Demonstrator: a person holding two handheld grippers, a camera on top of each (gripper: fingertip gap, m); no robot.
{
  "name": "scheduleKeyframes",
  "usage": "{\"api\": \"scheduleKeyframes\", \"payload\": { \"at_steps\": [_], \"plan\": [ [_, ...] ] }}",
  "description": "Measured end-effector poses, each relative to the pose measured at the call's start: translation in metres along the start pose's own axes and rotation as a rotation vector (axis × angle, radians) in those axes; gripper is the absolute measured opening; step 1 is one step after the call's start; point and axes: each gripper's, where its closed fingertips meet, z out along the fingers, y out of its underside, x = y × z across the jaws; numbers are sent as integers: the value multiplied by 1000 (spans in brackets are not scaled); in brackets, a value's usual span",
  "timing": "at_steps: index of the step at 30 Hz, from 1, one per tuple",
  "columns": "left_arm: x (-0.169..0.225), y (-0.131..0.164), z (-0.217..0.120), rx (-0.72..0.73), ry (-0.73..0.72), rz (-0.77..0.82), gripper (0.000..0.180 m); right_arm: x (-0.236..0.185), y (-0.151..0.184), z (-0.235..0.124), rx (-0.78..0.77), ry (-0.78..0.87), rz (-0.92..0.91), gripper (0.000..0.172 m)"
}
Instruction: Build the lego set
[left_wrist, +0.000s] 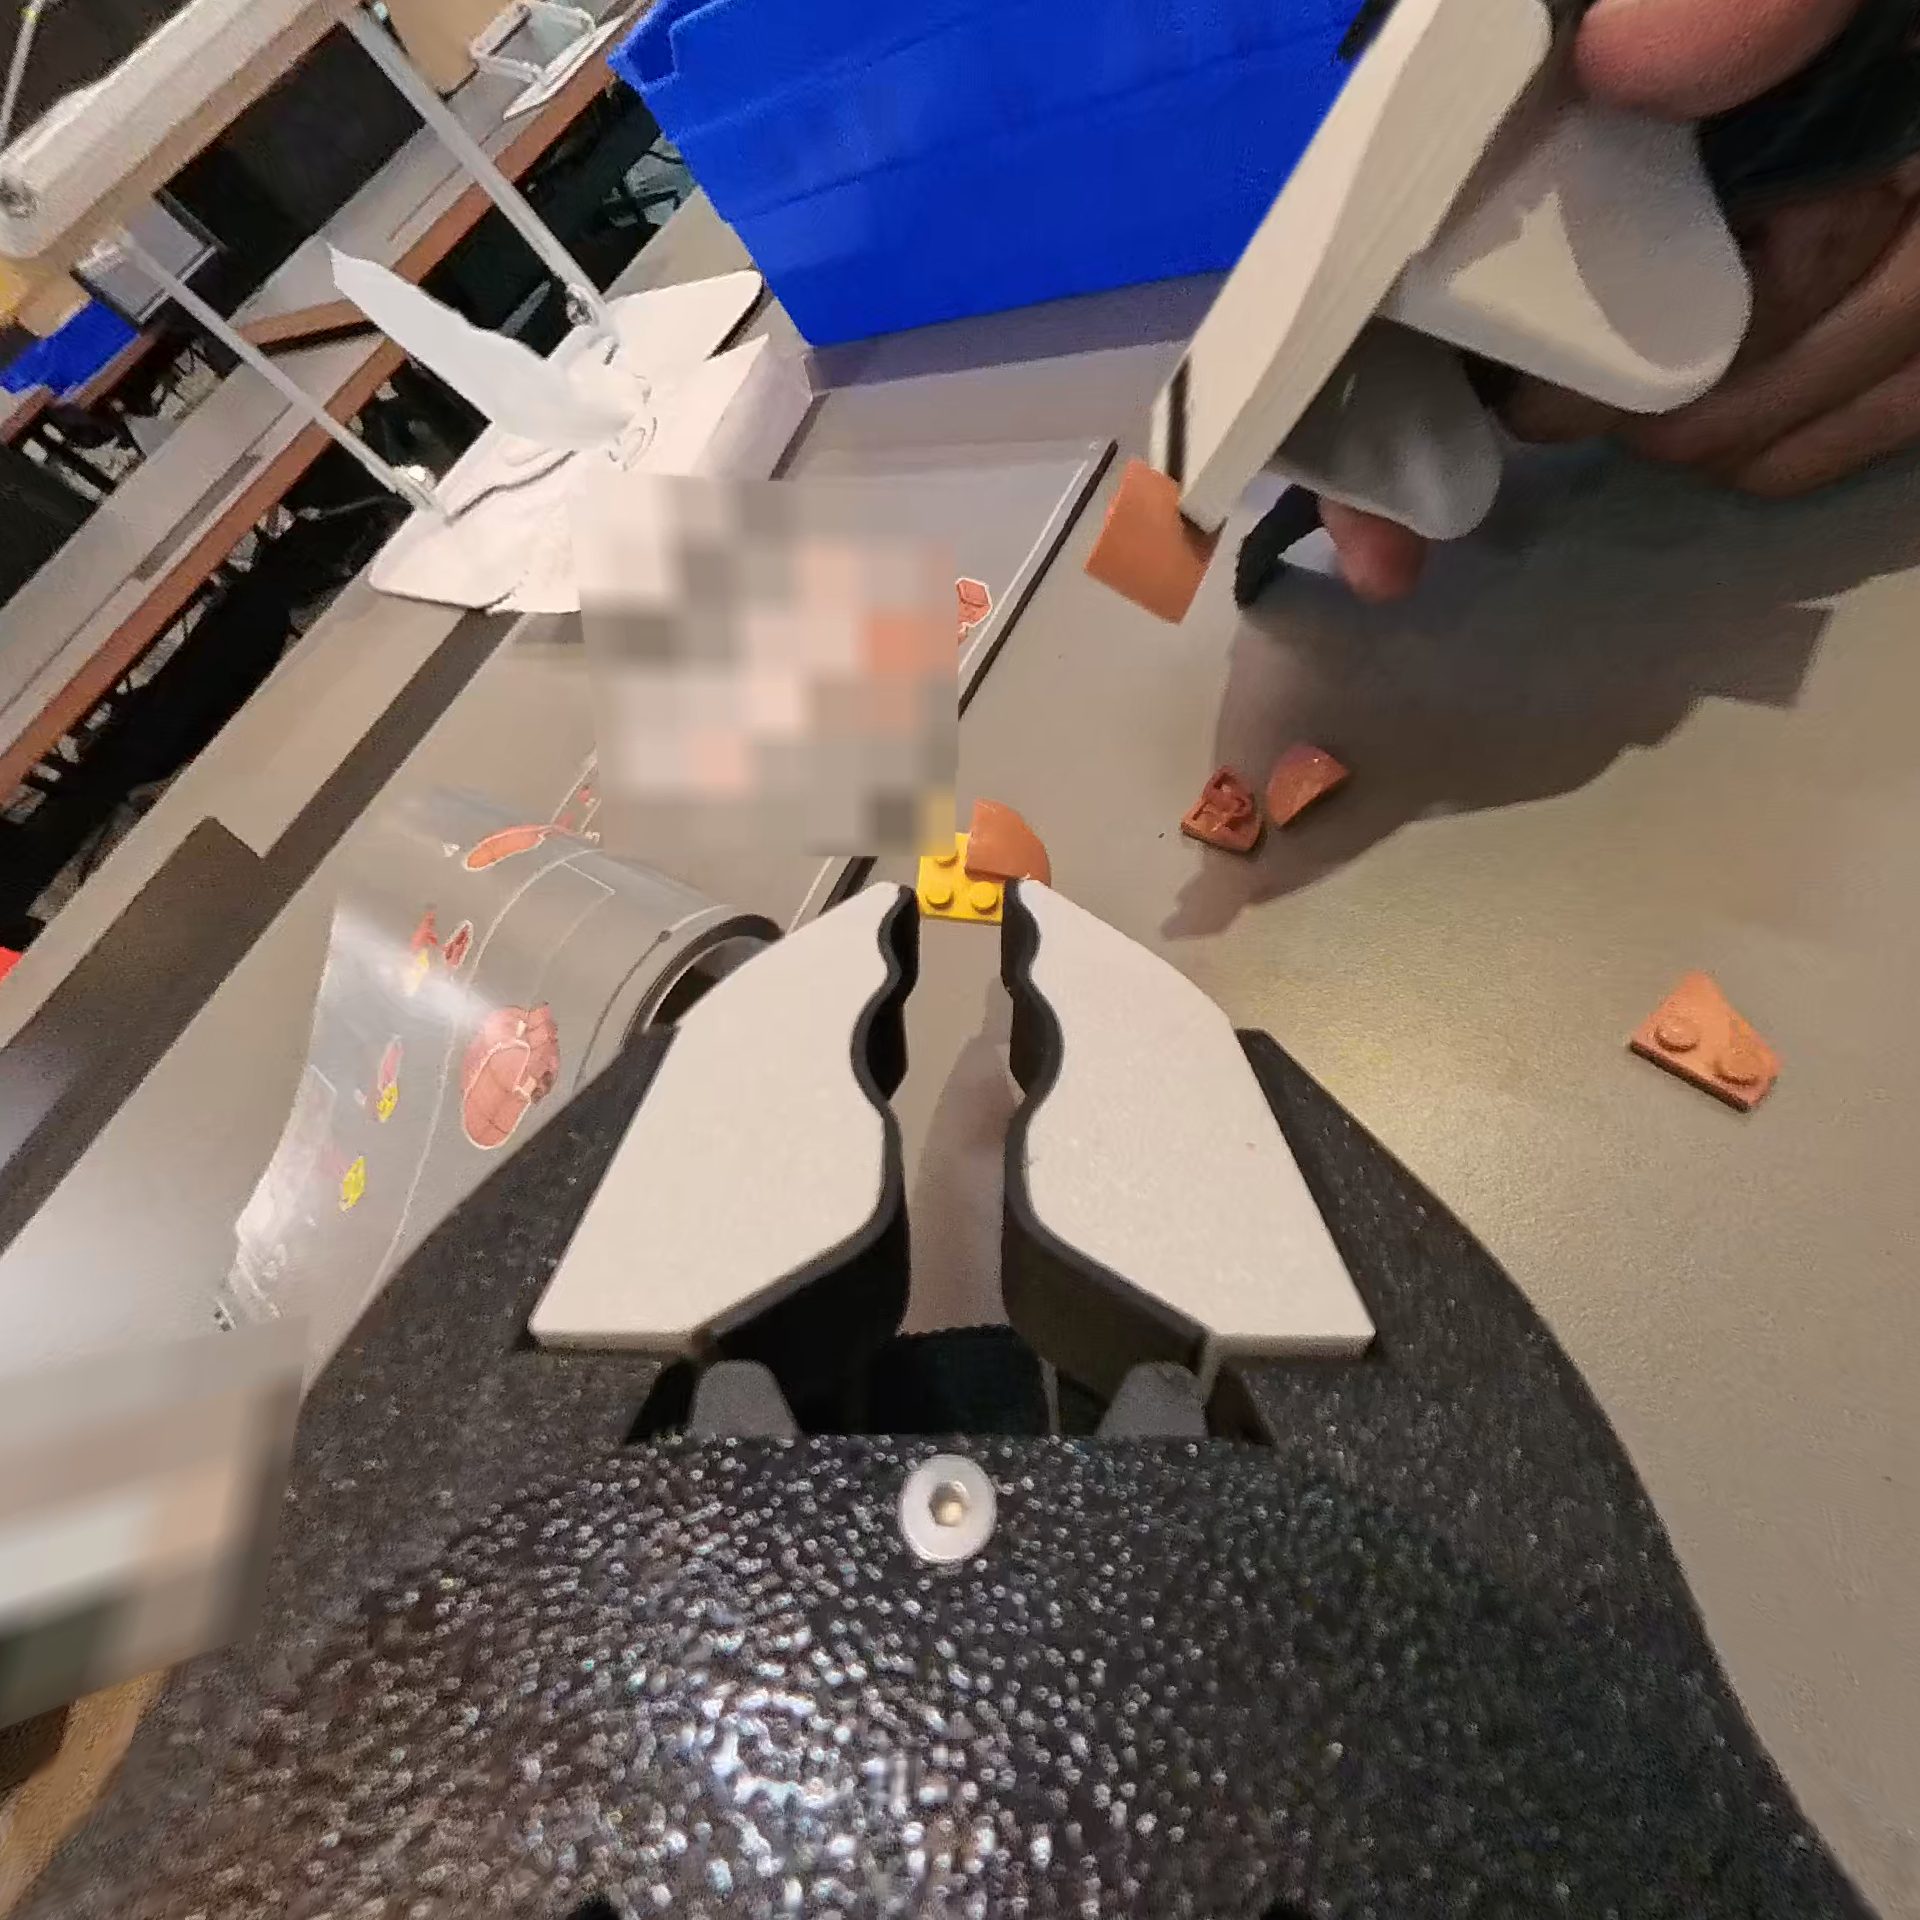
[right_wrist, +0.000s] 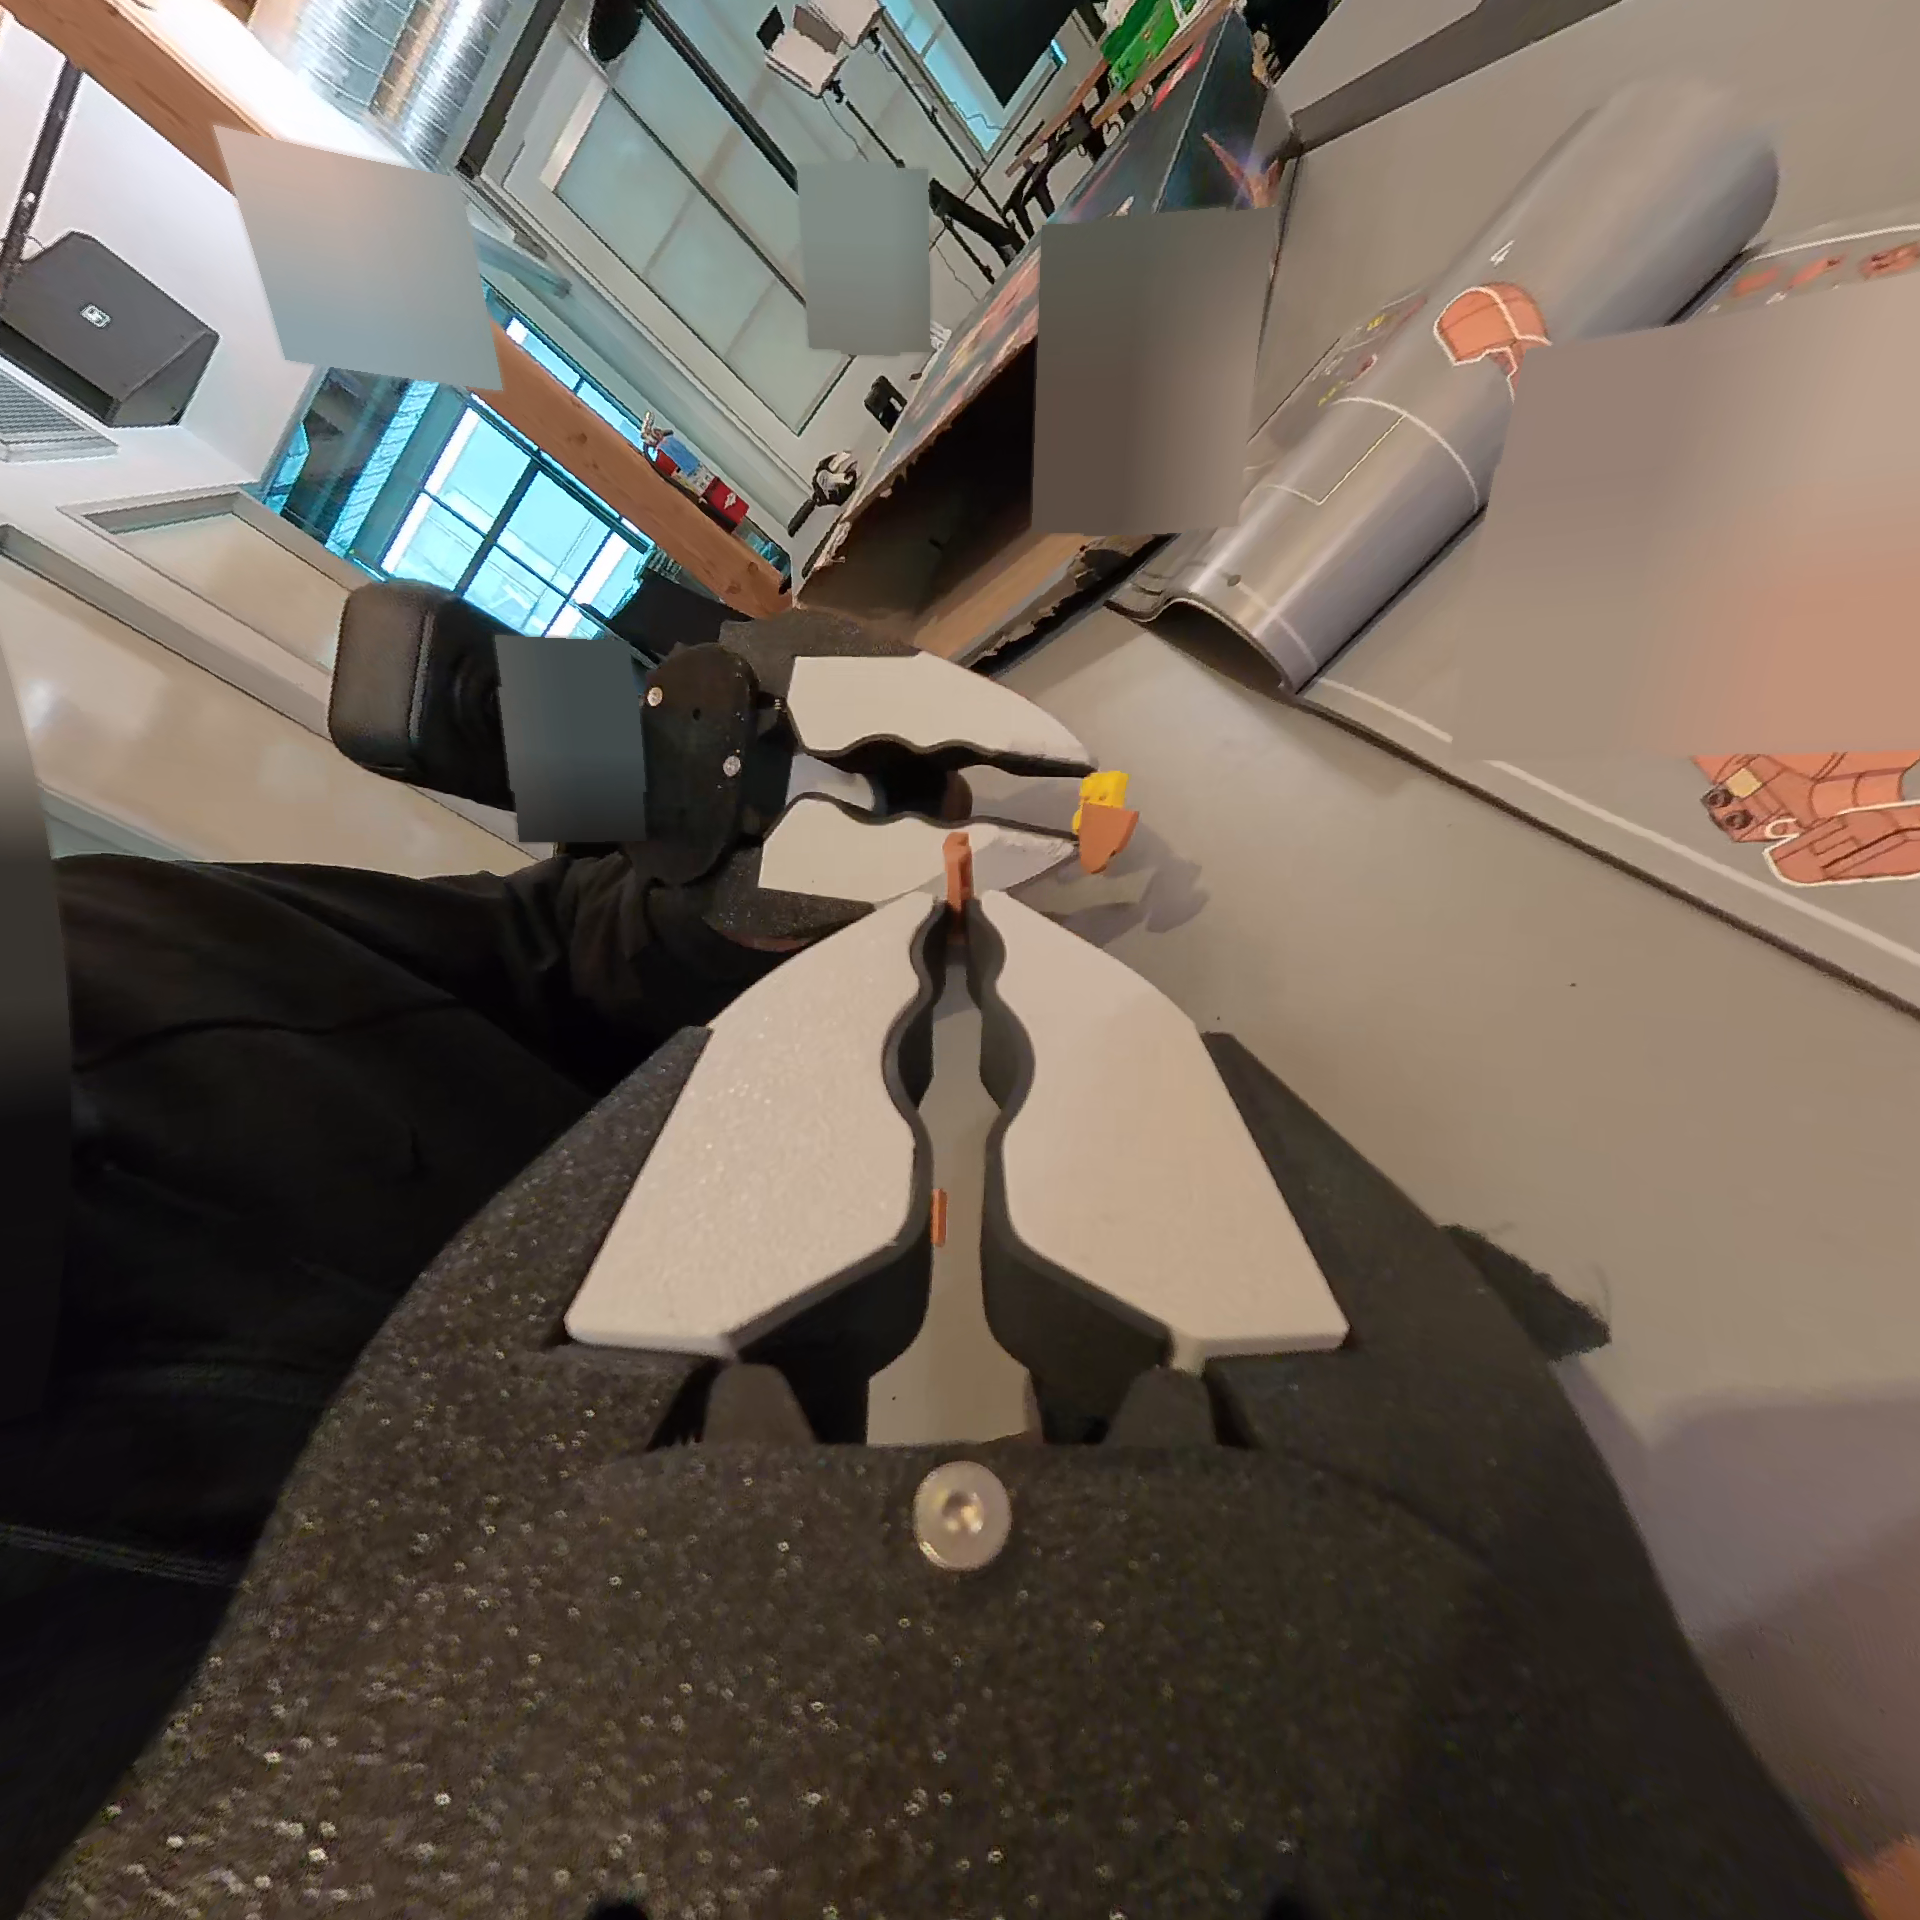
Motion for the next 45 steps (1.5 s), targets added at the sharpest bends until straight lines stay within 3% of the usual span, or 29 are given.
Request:
{"api": "scheduleKeyframes", "payload": {
  "at_steps": [9,18,22,29,35,40,45],
  "plan": [
    [4,11,1,-113,58,-311,15,2,1,2,-1,25,-6,3],
    [22,38,-13,-273,146,-405,16,0,2,2,0,25,-17,2],
    [34,34,-24,-246,203,-459,31,-1,4,2,-4,26,-24,3],
    [25,41,-36,-268,191,-425,34,0,4,2,-3,39,-35,3],
    [37,43,-32,-273,316,-249,33,-1,6,3,-15,47,-50,3],
    [48,38,-28,-249,455,-209,34,-1,7,4,-21,47,-56,3],
    [54,36,-28,-240,505,-180,31,-2,9,4,-28,46,-63,3]
  ]
}}
